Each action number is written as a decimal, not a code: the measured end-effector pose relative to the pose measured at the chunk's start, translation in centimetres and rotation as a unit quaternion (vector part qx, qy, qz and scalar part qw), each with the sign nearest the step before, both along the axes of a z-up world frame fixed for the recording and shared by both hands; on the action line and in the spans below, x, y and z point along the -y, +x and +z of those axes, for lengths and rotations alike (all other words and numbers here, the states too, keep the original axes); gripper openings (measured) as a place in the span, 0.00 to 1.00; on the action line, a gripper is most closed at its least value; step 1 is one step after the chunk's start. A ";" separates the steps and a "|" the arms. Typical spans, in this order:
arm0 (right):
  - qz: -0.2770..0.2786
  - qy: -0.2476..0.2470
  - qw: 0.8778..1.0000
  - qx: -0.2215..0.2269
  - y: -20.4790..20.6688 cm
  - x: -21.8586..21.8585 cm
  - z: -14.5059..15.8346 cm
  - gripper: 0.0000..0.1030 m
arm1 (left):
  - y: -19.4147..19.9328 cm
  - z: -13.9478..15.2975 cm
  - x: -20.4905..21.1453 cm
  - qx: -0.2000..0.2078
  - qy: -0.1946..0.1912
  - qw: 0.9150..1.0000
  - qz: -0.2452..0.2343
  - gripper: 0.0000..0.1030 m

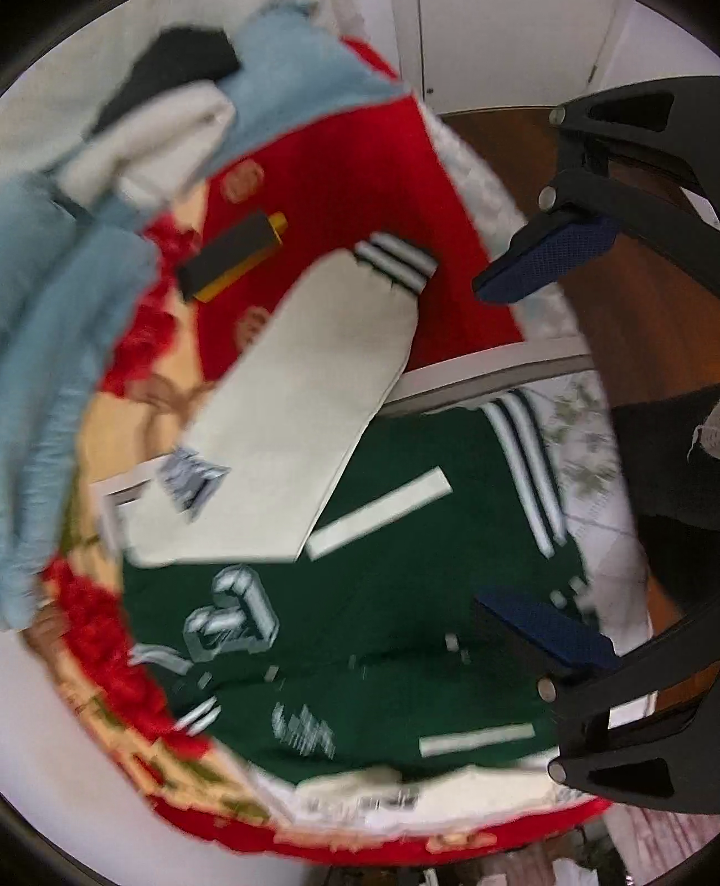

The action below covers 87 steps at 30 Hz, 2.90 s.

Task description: Fold large clothes

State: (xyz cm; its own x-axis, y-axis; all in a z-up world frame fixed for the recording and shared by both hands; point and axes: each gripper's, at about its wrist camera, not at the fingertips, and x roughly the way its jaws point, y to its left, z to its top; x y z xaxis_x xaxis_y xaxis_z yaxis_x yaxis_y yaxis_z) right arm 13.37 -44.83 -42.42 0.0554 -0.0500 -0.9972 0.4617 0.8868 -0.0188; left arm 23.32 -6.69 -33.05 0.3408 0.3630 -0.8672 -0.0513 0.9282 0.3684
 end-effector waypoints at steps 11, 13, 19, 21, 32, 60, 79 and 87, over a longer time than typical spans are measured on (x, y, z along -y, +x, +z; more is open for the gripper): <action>-0.027 0.079 0.992 -0.091 0.2 1.0 -19.0 0.33 | 1.3 -14.4 3.1 -0.095 0.015 0.995 -0.001 1.00; -0.030 0.088 0.991 -0.093 -0.1 0.5 -19.2 0.23 | 0.8 -15.2 4.0 -0.101 0.017 0.995 -0.016 1.00; -0.061 0.122 0.988 -0.072 -0.8 1.7 -18.9 0.33 | 0.7 -16.4 8.1 -0.113 0.013 0.991 -0.077 1.00; -0.143 0.132 0.981 -0.018 -2.7 4.7 -17.4 0.59 | 1.2 -16.3 9.9 -0.105 0.009 0.990 -0.094 1.00; -0.466 0.204 0.844 0.168 -9.3 14.8 -21.4 0.68 | 7.4 -21.6 22.0 -0.082 -0.010 0.988 -0.132 1.00; 0.154 0.098 0.957 0.227 32.0 -28.0 -7.0 0.09 | 13.6 -19.2 -10.1 -0.028 -0.031 0.990 0.137 1.00; 0.197 0.160 0.964 0.073 26.5 -33.2 -11.1 0.65 | -2.3 -23.6 -27.6 -0.101 -0.369 0.836 0.392 0.99; 0.205 0.142 0.967 0.053 25.3 -33.5 -12.2 0.65 | -2.9 -26.7 -34.7 0.039 -0.424 0.741 0.519 0.78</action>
